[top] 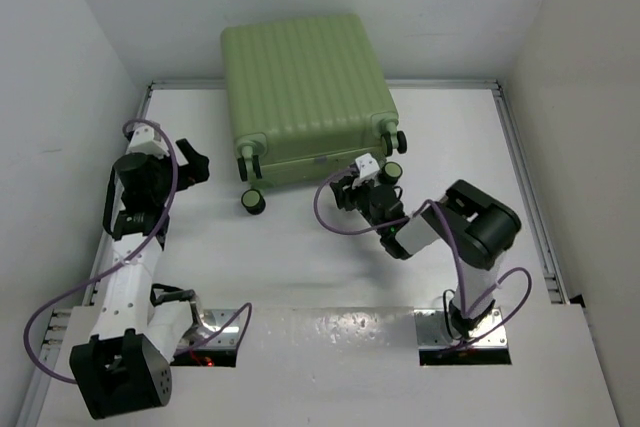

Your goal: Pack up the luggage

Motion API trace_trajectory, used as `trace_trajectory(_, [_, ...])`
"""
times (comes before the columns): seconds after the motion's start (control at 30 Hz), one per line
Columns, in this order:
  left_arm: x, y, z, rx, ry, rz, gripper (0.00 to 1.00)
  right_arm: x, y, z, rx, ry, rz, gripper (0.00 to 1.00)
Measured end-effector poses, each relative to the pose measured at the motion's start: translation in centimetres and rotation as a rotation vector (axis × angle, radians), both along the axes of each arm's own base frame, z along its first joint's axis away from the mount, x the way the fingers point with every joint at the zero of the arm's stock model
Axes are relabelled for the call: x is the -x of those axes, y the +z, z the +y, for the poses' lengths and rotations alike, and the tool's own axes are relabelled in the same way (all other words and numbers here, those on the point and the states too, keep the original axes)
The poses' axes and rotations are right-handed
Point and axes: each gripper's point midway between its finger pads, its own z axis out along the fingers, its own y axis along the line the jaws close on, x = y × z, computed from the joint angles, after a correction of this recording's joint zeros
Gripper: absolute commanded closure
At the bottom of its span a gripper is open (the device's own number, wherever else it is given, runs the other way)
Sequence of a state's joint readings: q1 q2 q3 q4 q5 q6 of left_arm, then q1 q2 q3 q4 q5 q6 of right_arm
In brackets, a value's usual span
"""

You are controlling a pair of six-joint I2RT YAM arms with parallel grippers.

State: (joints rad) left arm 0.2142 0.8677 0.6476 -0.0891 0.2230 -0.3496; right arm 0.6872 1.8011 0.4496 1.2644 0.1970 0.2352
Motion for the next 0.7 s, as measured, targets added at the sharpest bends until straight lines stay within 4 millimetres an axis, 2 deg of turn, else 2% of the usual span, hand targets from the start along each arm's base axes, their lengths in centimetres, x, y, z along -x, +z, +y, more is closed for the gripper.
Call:
trace_trajectory(0.1, [-0.3,-0.6,-0.5,-0.006,-0.004,0.019,0.0,-0.7,-2.7,0.3,0.042,-0.003,0.043,0.55])
trace_trajectory(0.2, [-0.5,-1.0,-1.2,-0.016,-0.02,0.033,0.0,-1.5,-3.6,0.7,0.055,-0.006,0.05,0.52])
trace_trajectory(0.33, [-0.6,-1.1,-1.8,-0.041,-0.033,0.033,0.0,-3.2,-3.3,1.6,0.054,-0.014,0.022,0.5])
trace_trajectory(0.43, [-0.7,-1.1,-1.9,-0.059,-0.035,0.033,0.0,-3.5,-2.7,1.8,0.058,-0.022,-0.005,0.5])
trace_trajectory(0.57, [-0.8,-1.5,-1.8,-0.076,-0.034,0.043,0.0,-3.3,-2.1,1.8,0.082,-0.041,-0.031,0.5])
trace_trajectory(0.7, [-0.8,-1.5,-1.8,-0.079,-0.036,0.044,0.0,-2.6,-0.6,2.2,0.089,-0.049,-0.071,0.5])
